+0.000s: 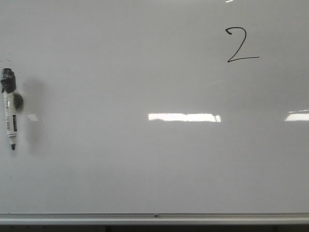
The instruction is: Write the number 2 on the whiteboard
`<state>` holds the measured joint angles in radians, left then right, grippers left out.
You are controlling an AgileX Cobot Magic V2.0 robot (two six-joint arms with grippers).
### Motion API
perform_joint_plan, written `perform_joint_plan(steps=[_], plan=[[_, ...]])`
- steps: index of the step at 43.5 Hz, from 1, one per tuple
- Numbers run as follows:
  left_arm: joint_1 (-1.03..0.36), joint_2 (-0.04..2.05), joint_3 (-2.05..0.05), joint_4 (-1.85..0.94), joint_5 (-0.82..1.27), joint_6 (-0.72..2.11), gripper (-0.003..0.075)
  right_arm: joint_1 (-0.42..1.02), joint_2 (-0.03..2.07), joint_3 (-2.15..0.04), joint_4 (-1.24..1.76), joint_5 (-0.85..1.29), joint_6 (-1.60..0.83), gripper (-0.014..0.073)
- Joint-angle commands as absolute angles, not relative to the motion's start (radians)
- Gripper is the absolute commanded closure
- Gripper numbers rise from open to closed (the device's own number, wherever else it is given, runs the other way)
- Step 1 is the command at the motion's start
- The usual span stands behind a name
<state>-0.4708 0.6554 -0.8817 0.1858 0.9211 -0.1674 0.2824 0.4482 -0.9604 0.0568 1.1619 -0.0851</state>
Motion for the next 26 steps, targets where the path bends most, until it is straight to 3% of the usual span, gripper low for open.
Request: perform_joint_plan(steps=[1, 6, 9, 22, 24, 26], plan=[[-0.478, 0.618, -0.864, 0.184, 0.863, -0.167, 0.0311, 0.275, 0.451, -0.990, 0.045, 1.103, -0.083, 0.0140], [-0.478, 0.601, -0.832, 0.184, 0.852, -0.167, 0.0319, 0.275, 0.451, -0.975, 0.045, 1.102, -0.083, 0.0140], [-0.478, 0.598, -0.826, 0.184, 0.843, -0.167, 0.0364, 0.275, 0.452, -0.953, 0.045, 1.101, -0.083, 0.0166], [-0.478, 0.598, -0.824, 0.184, 0.804, -0.167, 0.0739, 0.275, 0.452, -0.908, 0.045, 1.085, -0.083, 0.0615], [-0.478, 0.598, -0.824, 0.184, 0.800, -0.167, 0.0741, 0.275, 0.452, -0.906, 0.045, 1.082, -0.083, 0.0664], [-0.478, 0.598, -0.824, 0.184, 0.793, -0.167, 0.0741, 0.275, 0.452, -0.903, 0.045, 1.071, -0.083, 0.0659]])
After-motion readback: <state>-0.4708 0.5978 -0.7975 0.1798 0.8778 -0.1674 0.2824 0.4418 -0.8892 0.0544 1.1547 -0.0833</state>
